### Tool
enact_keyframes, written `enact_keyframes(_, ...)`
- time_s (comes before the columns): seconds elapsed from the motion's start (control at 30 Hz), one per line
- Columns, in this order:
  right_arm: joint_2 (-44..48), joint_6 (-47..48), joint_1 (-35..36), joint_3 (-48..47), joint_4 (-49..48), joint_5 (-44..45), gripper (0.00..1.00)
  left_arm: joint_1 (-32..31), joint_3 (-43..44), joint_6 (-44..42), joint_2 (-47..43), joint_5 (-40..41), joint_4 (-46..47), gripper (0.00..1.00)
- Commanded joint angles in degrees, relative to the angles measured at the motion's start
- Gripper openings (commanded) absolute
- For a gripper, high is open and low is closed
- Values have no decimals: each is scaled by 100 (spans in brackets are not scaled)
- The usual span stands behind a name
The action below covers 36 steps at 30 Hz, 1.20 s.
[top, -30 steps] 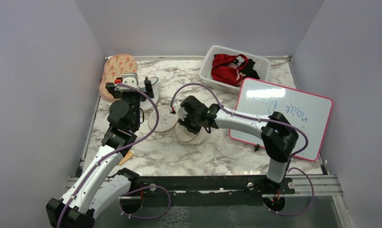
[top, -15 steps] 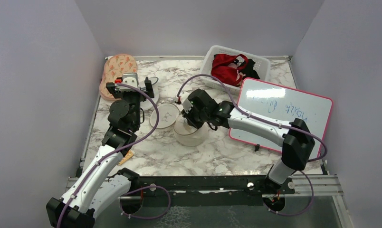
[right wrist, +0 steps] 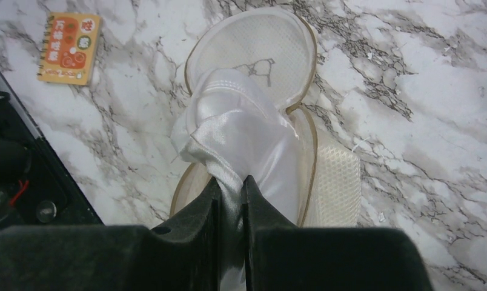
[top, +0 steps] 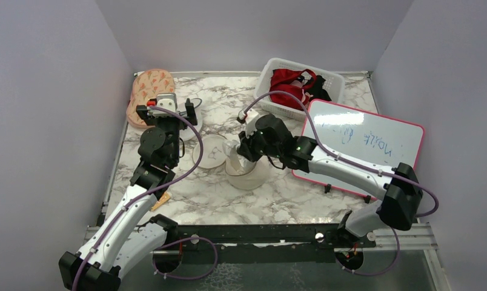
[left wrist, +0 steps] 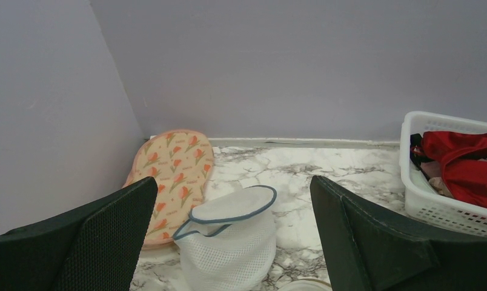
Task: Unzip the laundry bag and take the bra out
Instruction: Pick up the bra from the laundry bag, then place the bra in the bin.
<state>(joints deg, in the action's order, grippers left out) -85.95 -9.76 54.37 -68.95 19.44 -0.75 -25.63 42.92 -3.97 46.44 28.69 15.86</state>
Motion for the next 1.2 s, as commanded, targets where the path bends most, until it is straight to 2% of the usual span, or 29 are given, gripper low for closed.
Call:
enact_keyframes(0.0, 583, -814, 27, 589, -1551, 83, 1, -45, -29, 54, -37, -110, 102, 92)
enact_keyframes(0.13, 859, -1196, 30, 1087, -2643, -21, 1, -52, -29, 52, -63, -109, 101, 92)
enact_keyframes(0.27, 946, -1478, 23, 1168, -3210, 77, 1, -61, -29, 28, -81, -87, 102, 92)
enact_keyframes(0.63, 1765, -1593, 29, 736, -2858, 621, 1, -91, -14, -7, -161, -43, 102, 92)
enact_keyframes(0.73, 2040, -1360, 28, 614, -2604, 1049, 1, -100, -11, 8, -176, -38, 98, 92)
enact_keyframes(0.93, 1968, -659, -13, -148, -1708, 2702, 1, -134, -2, 28, -179, -64, 86, 92)
enact_keyframes(1.17, 1408, 630, -434, -875, -1971, 3594, 1, -147, -3, 19, -170, -52, 85, 92)
